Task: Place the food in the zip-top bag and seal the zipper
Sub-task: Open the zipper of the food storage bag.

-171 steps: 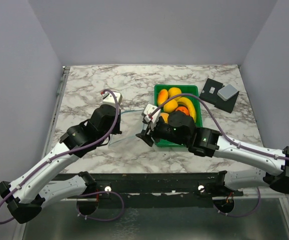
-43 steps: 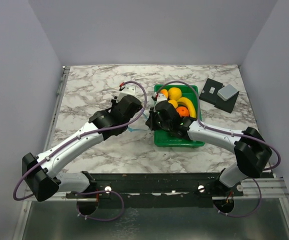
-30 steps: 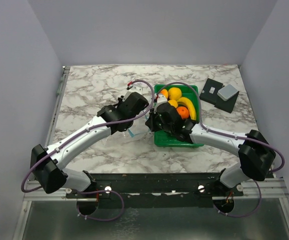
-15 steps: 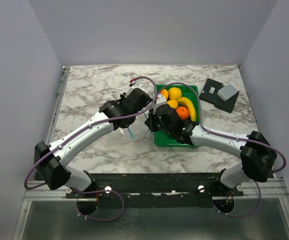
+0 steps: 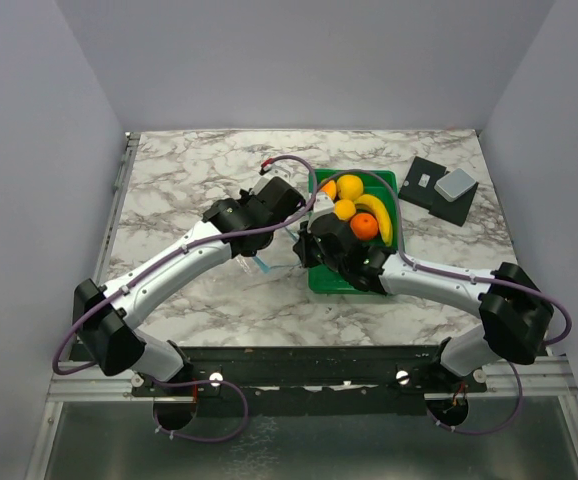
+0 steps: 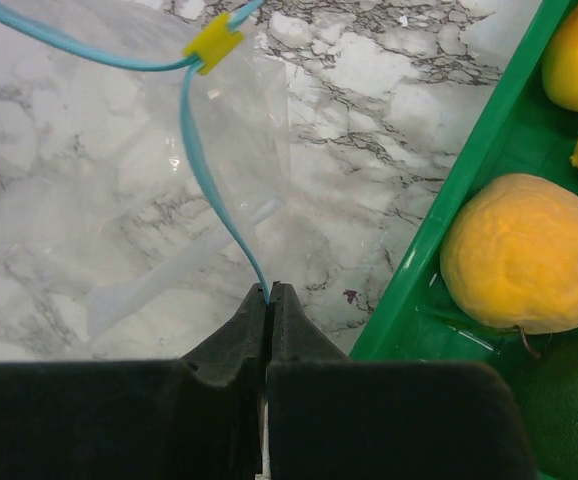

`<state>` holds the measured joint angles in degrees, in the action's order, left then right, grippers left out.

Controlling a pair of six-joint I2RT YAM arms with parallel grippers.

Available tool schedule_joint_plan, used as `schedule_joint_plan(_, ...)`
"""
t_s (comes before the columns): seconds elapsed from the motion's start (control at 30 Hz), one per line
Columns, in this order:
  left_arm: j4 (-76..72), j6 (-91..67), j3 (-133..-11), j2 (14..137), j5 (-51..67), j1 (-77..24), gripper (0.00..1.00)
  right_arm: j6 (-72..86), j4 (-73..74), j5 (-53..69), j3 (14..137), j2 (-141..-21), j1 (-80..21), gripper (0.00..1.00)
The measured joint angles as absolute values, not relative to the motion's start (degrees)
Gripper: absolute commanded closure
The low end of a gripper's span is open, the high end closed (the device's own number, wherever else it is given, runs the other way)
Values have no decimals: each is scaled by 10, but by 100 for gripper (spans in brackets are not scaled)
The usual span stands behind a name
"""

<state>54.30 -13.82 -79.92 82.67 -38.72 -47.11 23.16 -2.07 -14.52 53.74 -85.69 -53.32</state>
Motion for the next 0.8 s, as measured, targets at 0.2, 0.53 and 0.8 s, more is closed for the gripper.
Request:
schedule_joint_plan(0.2, 557, -139, -799, 826, -437, -471, 100, 251, -20, -157, 532, -857, -533, 100)
schedule_joint_plan(0.53, 549, -161, -765, 805, -487, -471, 100, 289, -36, -148, 580, -943, -534, 100)
schedule_joint_plan(0.8, 499, -167, -710, 774, -505, -471, 100, 300, -36, -145, 624, -981, -533, 99)
